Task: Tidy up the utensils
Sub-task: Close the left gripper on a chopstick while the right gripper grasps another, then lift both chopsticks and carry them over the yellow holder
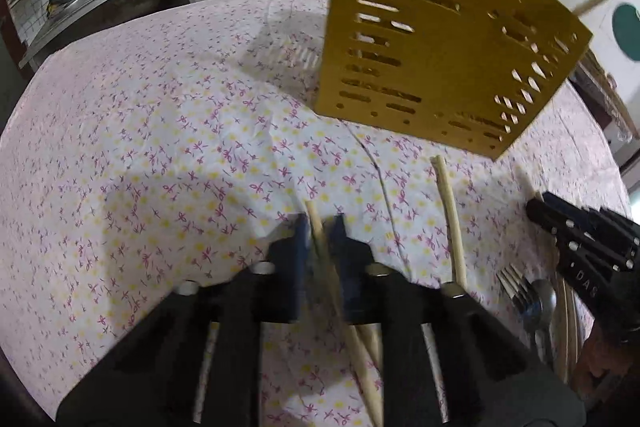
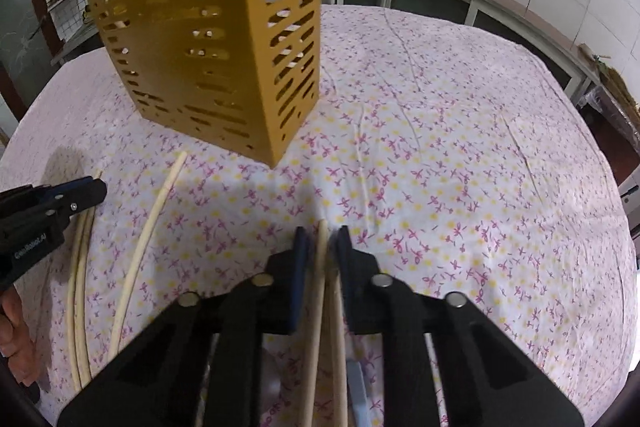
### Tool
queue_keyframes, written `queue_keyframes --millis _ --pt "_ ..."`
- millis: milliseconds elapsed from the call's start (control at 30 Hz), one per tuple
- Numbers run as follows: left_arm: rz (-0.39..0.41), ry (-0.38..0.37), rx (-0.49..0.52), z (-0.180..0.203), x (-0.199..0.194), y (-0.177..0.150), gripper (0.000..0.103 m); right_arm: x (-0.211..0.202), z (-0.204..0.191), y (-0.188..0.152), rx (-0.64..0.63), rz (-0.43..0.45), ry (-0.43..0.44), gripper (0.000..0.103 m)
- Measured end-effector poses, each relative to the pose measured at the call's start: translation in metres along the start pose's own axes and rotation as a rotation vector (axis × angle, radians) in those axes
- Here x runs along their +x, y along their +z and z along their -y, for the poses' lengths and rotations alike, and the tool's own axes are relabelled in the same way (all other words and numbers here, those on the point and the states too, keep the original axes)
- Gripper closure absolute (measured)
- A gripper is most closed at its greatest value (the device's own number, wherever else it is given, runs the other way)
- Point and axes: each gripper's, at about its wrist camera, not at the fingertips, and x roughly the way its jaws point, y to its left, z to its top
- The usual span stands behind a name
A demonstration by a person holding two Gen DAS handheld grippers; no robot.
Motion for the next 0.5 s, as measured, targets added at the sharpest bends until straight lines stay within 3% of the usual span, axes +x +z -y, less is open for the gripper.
queue_keyframes --millis 200,333,500 --pt "0.0 -0.035 -0.007 -0.003 -0.011 -0.003 0.099 -0.007 0.005 0.0 0.019 -0.007 0.044 0.097" --pt "0.021 -0.031 -0.001 -0.009 -0.027 -0.009 0.099 -0.017 0.007 -0.002 0.032 0.012 0.083 0.097" --pt "0.06 -0.078 -0.029 -0.016 -0.048 -0.012 0.099 -0.037 0.011 0.001 0.057 0.066 0.137 0.097"
